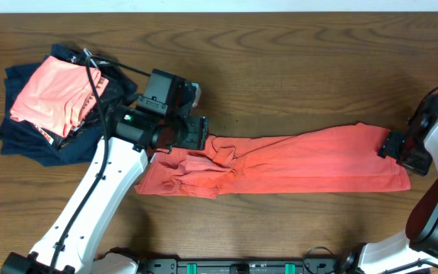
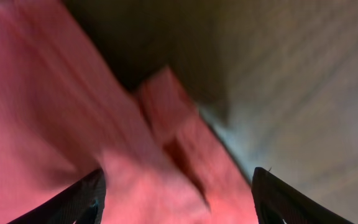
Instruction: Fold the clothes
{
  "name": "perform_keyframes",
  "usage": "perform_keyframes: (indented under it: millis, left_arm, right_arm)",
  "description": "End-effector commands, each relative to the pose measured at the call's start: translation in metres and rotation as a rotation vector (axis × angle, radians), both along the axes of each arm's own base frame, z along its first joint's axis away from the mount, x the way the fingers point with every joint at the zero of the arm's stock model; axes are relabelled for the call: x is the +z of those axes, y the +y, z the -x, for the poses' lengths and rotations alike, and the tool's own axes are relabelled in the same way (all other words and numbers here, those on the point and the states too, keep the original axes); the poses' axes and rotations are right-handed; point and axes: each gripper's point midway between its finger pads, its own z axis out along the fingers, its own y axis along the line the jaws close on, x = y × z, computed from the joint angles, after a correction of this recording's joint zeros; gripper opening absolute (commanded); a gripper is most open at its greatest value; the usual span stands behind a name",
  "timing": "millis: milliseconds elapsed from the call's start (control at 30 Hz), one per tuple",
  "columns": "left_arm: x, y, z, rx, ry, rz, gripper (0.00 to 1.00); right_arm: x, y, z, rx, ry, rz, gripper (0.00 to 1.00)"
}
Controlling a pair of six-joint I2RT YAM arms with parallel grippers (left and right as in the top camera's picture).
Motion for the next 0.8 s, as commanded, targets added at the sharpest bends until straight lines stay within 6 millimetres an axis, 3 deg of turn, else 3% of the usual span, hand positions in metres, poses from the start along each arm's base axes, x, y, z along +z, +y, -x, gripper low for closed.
perform_keyframes:
  millis: [0,200,267,367,433,567,767]
  left_arm:
    - [-0.001,0.004,0.0,0.023,0.014,-0.012,0.67]
    - [-0.003,0.005,0.001,0.026,0.023,-0.014,0.67]
    - [-0.003,0.005,0.001,0.029,0.024,-0.014,0.67]
    - [-0.003,0.005,0.002,0.029,0.028,-0.015,0.67]
    - [-0.004,0.006,0.004,0.029,0.036,-0.019,0.67]
    - [-0.008,0.012,0.009,0.038,0.058,-0.051,0.67]
    - [-0.013,0.022,0.017,0.063,0.093,-0.097,0.67]
  right_arm:
    - [-0.006,-0.001,0.002,0.02,-0.016,0.0,0.74]
    - [-0.032,0.026,0.003,0.073,-0.076,-0.115,0.75]
    - [-0.037,0.034,0.004,0.078,-0.093,-0.149,0.69]
    - [-0.037,0.036,0.002,0.08,-0.102,-0.159,0.24]
    - [-0.033,0.034,-0.001,0.08,-0.105,-0.153,0.08]
    - [-0.01,0.023,-0.013,0.078,-0.116,-0.124,0.01]
    - [0.061,0.011,-0.044,0.096,-0.189,-0.065,0.01]
